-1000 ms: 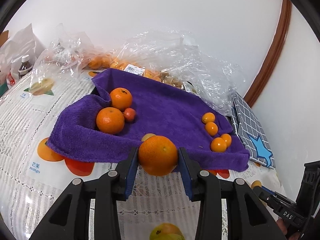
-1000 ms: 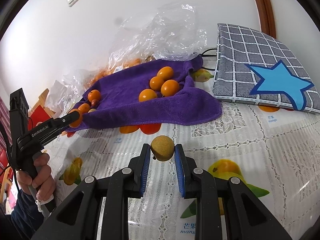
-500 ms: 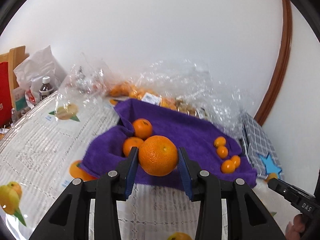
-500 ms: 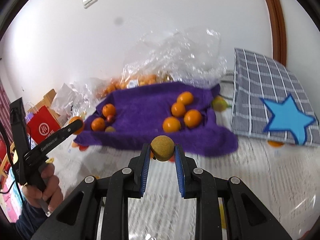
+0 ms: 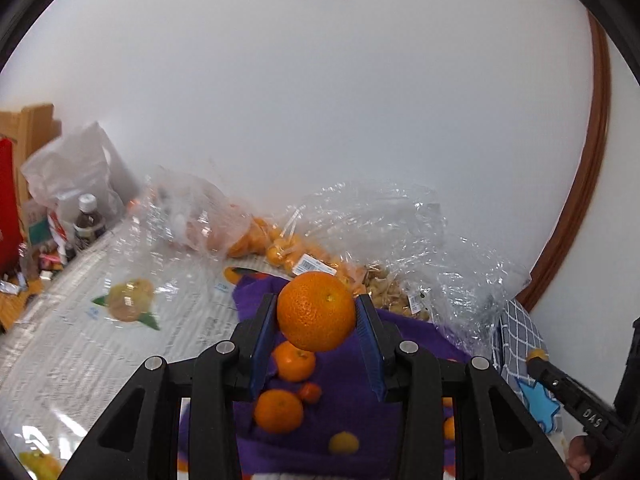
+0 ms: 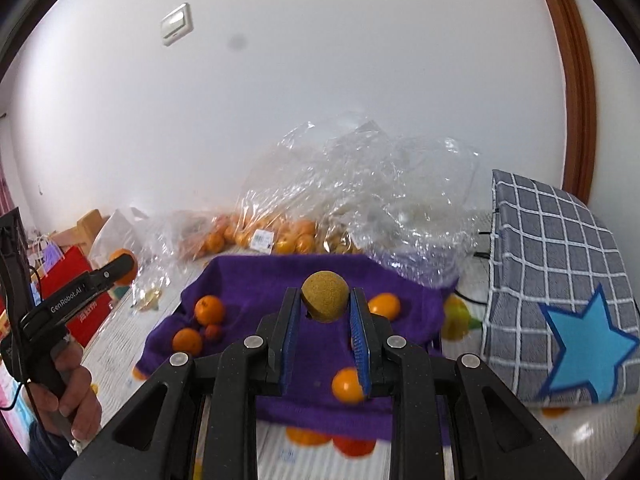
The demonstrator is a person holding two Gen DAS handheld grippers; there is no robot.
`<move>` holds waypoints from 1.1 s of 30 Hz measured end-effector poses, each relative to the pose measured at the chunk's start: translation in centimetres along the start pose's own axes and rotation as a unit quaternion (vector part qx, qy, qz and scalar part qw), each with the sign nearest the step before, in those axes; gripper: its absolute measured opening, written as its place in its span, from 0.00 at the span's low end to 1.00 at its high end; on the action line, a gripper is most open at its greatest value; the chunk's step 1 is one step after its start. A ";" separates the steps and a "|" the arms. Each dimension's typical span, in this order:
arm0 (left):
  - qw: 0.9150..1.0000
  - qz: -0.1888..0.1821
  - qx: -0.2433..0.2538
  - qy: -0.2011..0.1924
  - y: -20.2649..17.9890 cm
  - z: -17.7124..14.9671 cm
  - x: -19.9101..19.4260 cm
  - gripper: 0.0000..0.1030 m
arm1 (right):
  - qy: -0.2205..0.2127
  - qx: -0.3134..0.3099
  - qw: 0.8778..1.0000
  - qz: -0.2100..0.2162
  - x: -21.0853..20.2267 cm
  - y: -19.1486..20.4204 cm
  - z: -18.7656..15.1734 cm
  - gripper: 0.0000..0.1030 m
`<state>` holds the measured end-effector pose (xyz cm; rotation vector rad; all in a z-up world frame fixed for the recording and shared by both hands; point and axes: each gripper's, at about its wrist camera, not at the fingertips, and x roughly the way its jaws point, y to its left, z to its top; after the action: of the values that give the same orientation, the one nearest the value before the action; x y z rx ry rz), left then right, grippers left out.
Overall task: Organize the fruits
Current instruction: 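Carry the large orange and the brown fruit over the purple towel, then lower the brown fruit onto the towel and open the right tool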
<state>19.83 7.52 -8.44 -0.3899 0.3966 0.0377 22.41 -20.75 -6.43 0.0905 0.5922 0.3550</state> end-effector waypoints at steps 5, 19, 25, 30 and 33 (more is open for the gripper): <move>1.000 0.005 -0.008 0.012 0.0 -1.2 2.7 0.36 | 0.024 -0.006 0.999 -0.025 3.5 -1.7 0.4 0.24; 0.997 0.004 0.001 0.072 0.6 -3.7 5.5 0.36 | 0.099 0.023 0.994 -0.046 9.2 -5.5 -2.7 0.24; 0.997 -0.003 0.011 0.080 0.0 -4.1 5.9 0.36 | 0.100 0.032 0.993 -0.047 9.6 -6.1 -3.1 0.24; 0.995 -0.015 0.015 0.096 -0.3 -4.4 6.5 0.36 | 0.101 0.033 0.993 -0.051 9.6 -6.2 -3.0 0.29; 0.994 -0.032 0.018 0.107 -0.6 -4.7 6.8 0.36 | 0.092 0.030 0.994 -0.054 8.6 -6.2 -3.0 0.34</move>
<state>24.42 4.93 -14.78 -0.3711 0.5952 -0.0743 29.24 -23.57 -14.64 0.0837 0.7881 0.2412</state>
